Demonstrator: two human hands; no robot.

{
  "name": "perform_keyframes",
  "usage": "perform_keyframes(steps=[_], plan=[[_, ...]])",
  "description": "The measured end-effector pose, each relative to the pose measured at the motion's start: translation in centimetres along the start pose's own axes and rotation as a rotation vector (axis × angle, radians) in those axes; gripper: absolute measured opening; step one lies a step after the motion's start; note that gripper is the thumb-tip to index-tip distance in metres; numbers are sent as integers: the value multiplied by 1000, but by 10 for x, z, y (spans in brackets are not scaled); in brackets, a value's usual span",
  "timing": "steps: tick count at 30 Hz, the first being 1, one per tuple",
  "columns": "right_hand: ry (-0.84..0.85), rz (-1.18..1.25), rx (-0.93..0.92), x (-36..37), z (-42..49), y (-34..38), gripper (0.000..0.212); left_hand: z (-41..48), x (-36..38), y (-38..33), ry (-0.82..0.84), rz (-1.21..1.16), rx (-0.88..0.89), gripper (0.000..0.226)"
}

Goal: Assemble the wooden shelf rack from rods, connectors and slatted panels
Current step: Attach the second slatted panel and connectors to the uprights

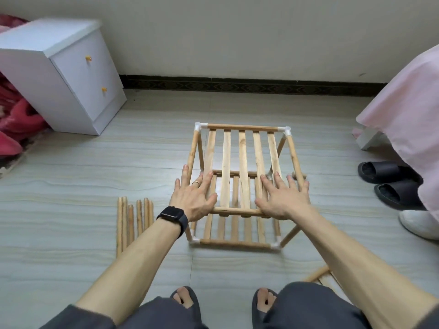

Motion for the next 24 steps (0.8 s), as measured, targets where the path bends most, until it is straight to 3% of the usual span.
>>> perform_keyframes(steps=[5,7,10,13,15,17,19,21,24], plan=[[-206,231,-79,44,-46,61,84,-31,22,-11,10,-25,-34,68],[-306,221,-142,49,-50,67,78,-44,22,-7,54,-82,-49,64],[-308,155,-219,41,-39,50,77,-72,17,-6,146,8,73,66],[-347,50,-341,24,-24,17,77,-95,5,-15,65,-12,228,67],[-427,81,-351,12,-15,-5,73,-89,-6,-14,-78,-23,347,53],[-548,180,-192,1,-5,-26,66,-68,-18,1,-245,-49,324,41],[-650,318,81,-6,2,-37,59,-42,-27,22,-326,-71,152,45],[-638,495,250,-6,4,-30,62,-17,-32,40,-308,-69,-35,54],[-528,771,276,10,-5,0,86,24,-33,61,-262,-238,-206,64]])
Point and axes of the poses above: each hand's wrist, its own z-axis towards the middle knuckle, its own x-axis out of the palm, y = z × x, the point moved 2 cm from there along z, towards the middle knuckle, and after that the axes turned 3 degrees about z, right-handed, at the moved point
